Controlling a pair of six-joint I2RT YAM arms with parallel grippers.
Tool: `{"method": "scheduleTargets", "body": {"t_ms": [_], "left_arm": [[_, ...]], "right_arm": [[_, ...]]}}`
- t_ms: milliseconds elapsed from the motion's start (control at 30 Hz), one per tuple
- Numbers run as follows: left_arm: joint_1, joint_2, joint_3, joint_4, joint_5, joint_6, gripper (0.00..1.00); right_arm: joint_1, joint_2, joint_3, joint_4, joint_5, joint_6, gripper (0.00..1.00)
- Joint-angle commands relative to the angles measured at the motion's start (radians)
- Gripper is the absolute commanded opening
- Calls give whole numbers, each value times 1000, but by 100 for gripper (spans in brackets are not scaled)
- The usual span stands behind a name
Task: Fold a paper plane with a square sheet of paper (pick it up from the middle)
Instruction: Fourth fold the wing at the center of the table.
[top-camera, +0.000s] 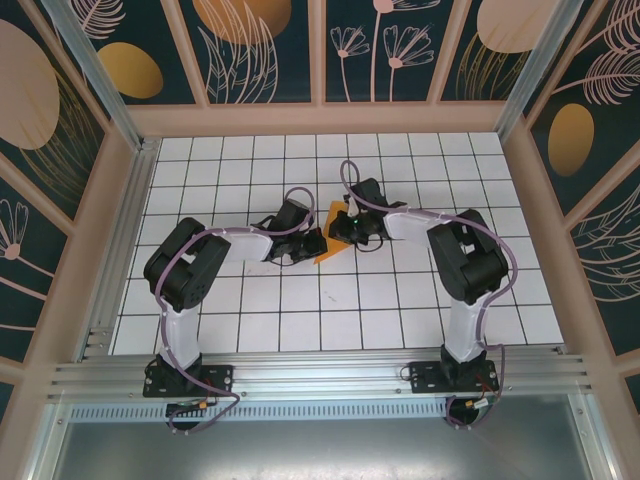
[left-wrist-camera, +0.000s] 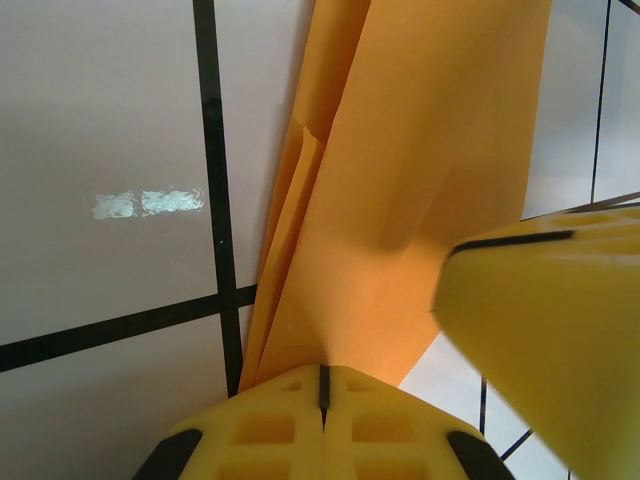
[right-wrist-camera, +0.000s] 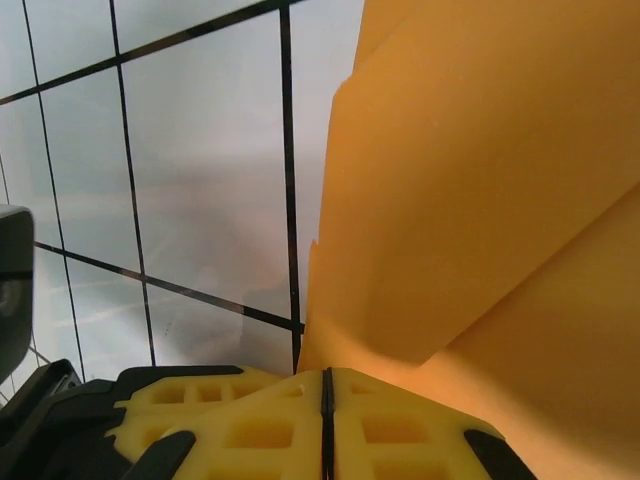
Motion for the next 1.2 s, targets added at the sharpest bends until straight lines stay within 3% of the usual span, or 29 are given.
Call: {"method": "scheduleTargets", "body": {"t_ms": [0,400,833,1167], "left_arm": [[6,46,-59,-187,-74,-10,0],[7,40,-95,-198,-69,1,0],[7,34,-100,-219,-69,33,0],[6,29,-82,-215,-59,32,0]], "right_arm": [[4,39,-8,39,-44,31,11],[-78,105,47,-36,66,-2,10],[-272,248,241,-68,166,-13,10],[-286,138,286,-52,82,-54,11]]}}
